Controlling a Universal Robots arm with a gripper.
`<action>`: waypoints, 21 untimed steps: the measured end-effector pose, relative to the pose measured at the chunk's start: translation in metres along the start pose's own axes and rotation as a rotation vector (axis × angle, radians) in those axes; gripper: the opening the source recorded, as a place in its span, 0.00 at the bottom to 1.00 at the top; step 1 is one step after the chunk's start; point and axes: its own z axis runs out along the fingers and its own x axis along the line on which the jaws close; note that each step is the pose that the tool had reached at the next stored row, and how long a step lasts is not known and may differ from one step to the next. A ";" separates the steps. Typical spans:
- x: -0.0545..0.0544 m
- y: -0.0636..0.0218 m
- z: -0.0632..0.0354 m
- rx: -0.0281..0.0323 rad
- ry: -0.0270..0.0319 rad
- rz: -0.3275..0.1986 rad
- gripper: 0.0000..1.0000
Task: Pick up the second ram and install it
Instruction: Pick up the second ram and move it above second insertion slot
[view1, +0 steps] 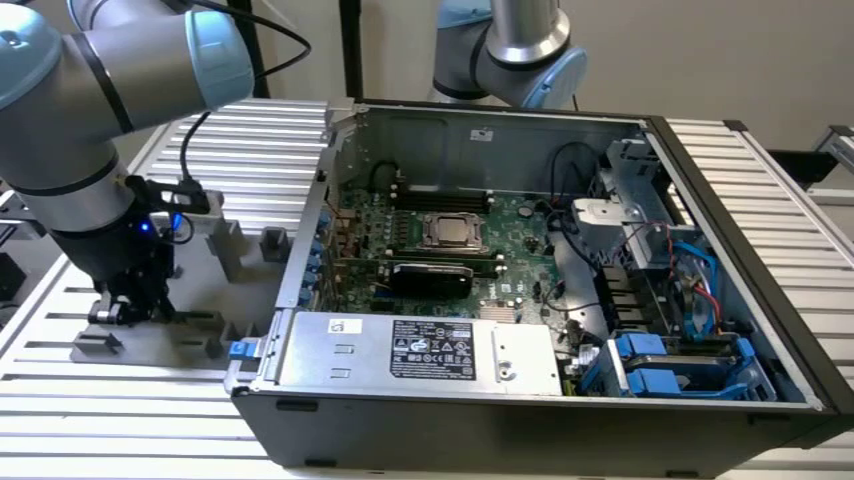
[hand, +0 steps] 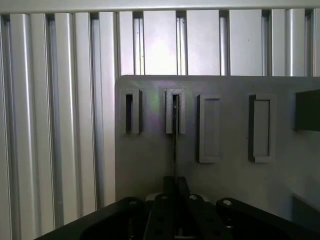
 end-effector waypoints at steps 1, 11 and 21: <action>0.000 0.0000 0.0000 0.0000 0.0001 0.000 0.00; 0.003 0.0005 0.0000 -0.0004 0.0011 -0.034 0.00; 0.006 0.0020 -0.0001 -0.0006 0.0018 -0.055 0.00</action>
